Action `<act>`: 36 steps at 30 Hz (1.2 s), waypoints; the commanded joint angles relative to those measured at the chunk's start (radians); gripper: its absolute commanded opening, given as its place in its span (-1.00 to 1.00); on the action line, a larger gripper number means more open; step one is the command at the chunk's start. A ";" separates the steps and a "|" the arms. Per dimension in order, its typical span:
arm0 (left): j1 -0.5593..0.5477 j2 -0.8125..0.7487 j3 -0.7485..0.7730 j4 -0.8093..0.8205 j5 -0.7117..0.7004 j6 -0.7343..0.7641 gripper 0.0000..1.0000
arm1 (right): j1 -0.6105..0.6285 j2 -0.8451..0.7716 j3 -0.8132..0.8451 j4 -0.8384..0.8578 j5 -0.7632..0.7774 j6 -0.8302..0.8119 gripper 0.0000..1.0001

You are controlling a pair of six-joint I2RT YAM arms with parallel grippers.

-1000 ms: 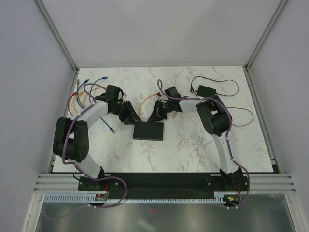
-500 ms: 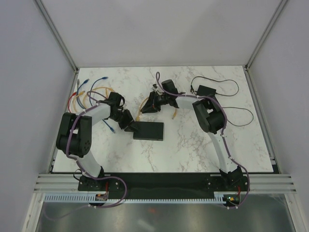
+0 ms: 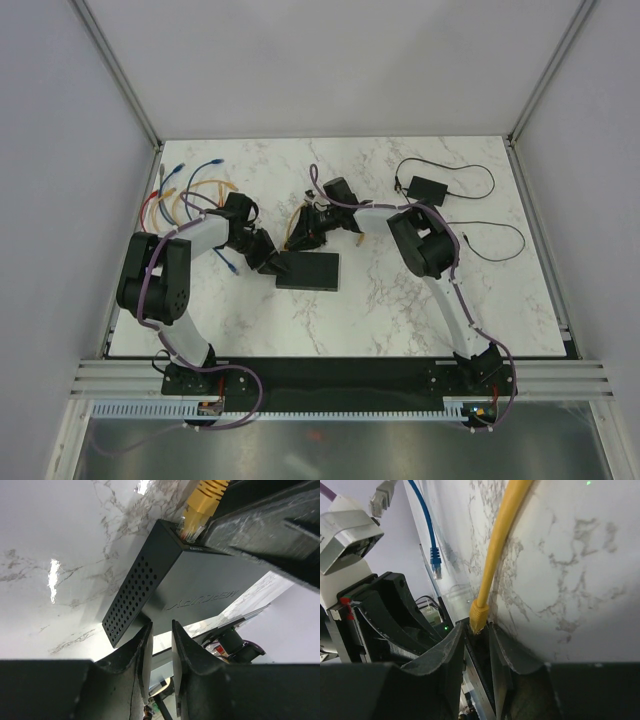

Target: Pull the plug from the switch port

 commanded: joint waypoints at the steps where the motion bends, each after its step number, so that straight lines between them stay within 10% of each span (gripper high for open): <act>1: 0.000 0.035 -0.025 -0.010 -0.080 -0.005 -0.41 | 0.007 0.014 0.017 -0.006 -0.006 -0.045 -0.31; 24: 0.000 0.052 -0.018 -0.016 -0.086 0.015 -0.41 | 0.033 0.074 0.046 0.053 -0.020 0.047 -0.51; 29: 0.000 0.057 -0.018 -0.019 -0.088 0.023 -0.41 | 0.033 0.070 0.025 0.113 -0.006 0.095 -1.00; 36: 0.001 0.062 -0.024 -0.027 -0.081 0.020 -0.40 | 0.024 0.060 -0.050 0.269 0.023 0.226 -1.00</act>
